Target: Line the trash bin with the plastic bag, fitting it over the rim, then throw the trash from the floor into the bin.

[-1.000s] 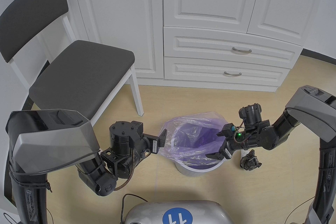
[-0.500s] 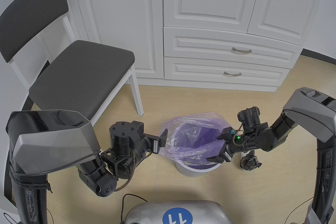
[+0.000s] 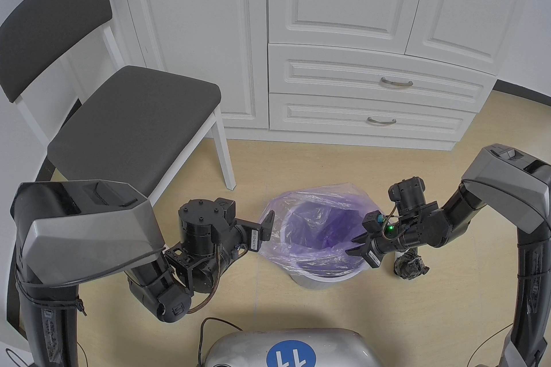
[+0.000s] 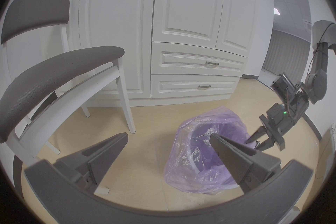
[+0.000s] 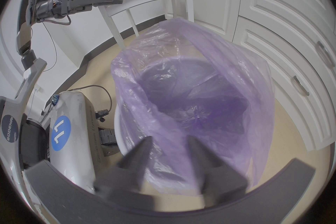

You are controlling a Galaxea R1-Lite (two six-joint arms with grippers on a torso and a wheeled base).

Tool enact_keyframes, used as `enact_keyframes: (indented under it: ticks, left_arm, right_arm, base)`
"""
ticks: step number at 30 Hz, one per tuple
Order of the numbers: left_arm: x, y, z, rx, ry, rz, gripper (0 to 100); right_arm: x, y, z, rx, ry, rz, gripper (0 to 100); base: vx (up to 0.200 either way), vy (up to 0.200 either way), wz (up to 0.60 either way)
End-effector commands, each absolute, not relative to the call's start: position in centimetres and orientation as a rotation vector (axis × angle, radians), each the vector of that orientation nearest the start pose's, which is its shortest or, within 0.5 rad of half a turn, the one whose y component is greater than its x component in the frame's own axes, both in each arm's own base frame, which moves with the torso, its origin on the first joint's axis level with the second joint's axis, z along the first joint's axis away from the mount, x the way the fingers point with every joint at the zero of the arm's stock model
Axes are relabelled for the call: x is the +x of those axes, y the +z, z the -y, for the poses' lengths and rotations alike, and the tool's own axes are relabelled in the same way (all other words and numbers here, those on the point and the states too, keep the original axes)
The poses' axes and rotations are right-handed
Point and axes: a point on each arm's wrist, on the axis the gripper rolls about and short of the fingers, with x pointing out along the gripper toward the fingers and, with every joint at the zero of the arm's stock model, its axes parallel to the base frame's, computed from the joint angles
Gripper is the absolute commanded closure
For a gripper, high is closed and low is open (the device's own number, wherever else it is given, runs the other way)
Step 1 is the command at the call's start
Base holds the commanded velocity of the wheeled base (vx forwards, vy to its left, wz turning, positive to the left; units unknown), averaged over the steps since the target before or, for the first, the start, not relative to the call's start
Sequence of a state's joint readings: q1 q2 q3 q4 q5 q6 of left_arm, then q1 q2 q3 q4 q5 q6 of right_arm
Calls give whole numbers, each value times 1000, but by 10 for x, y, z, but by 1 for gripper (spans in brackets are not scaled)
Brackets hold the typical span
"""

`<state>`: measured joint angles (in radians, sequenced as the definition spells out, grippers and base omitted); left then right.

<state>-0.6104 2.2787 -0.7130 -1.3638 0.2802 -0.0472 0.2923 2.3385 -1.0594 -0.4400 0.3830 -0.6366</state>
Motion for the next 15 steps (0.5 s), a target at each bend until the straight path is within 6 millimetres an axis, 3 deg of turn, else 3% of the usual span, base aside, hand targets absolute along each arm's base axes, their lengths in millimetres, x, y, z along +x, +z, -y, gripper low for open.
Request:
enact_keyframes:
  ticks: [1,9,15]
  left_arm:
    - [308,34,208,39,-324,-188,0]
    - [307,36,208,23,-329,-151,0]
    - [302,32,206,19,-333,-146,0]
  right_arm:
    - [363,12,-126,-550,899,-601,100]
    - [330,18,-128,-639,968,-584,100]
    - [309,7,-137,-667,1010,-567,100]
  base:
    - [0,0,0]
    - [0,0,0]
    - [0,0,0]
